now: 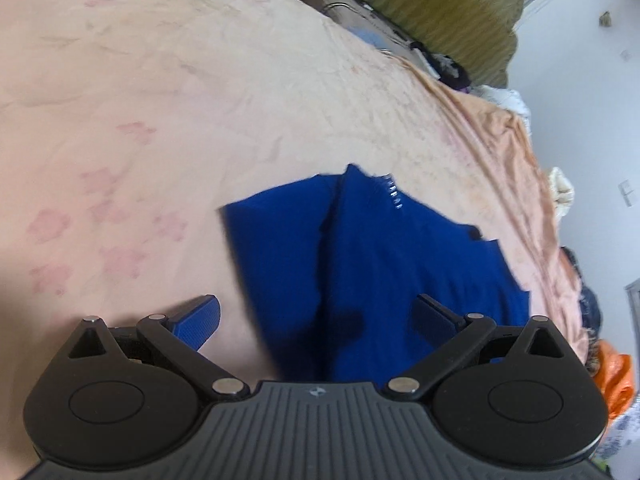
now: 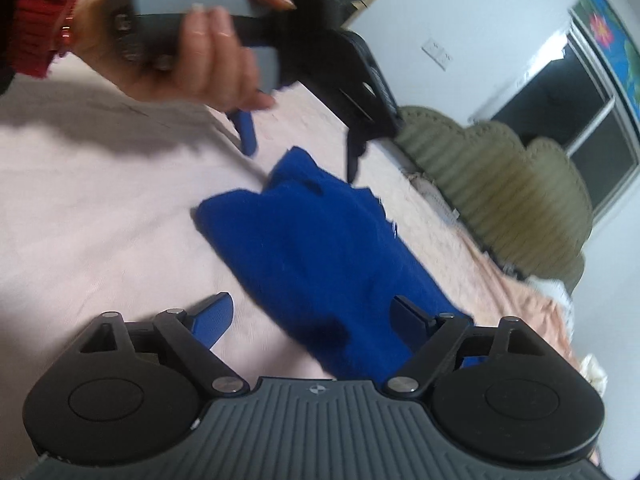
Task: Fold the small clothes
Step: 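Grasp the sweater edge with the right gripper while the left gripper grasps it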
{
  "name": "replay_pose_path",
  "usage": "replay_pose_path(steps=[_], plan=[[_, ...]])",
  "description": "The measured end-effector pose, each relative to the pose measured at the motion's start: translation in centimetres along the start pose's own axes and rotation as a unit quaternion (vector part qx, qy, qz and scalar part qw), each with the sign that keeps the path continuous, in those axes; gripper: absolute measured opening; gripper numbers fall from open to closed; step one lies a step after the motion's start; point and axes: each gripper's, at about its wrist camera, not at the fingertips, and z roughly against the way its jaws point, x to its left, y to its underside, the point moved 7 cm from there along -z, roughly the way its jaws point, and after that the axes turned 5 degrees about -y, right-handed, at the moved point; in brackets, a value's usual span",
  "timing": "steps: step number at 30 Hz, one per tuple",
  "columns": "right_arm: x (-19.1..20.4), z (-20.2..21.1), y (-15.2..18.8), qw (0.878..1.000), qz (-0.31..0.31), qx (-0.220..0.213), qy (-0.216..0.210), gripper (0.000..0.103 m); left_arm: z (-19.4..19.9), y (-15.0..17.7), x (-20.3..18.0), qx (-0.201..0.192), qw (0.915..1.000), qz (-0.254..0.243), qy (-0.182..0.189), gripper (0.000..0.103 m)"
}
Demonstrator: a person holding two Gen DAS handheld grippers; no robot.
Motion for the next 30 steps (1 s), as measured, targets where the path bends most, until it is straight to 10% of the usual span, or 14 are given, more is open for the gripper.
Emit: replay_pose_path(steps=[10, 12, 15, 18, 30], plan=[[0.3, -3.8, -2.7, 1.0, 0.007, -0.005, 0.011, 0.062, -3.9, -3.6, -0.9, 0.011, 0.9946, 0.045, 0.092, 0.102], [0.4, -4.5, -3.1, 1.0, 0.007, -0.009, 0.01, 0.057, -4.7, -4.4, -1.2, 0.01, 0.9946, 0.044, 0.094, 0.086], [0.5, -5.0, -3.4, 1.0, 0.012, -0.013, 0.007, 0.049, -6.4, -5.2, -1.4, 0.025, 0.9961, 0.041, 0.074, 0.036], [0.9, -5.3, -3.5, 1.0, 0.017, -0.016, -0.001, 0.031, -7.5, -5.5, -1.7, 0.034, 0.9976, 0.032, 0.051, 0.014], [-1.7, -2.6, -2.8, 0.997, -0.03, -0.068, -0.003, 0.004, -2.8, -5.5, -7.4, -0.063, 0.9919, -0.074, -0.081, 0.009]])
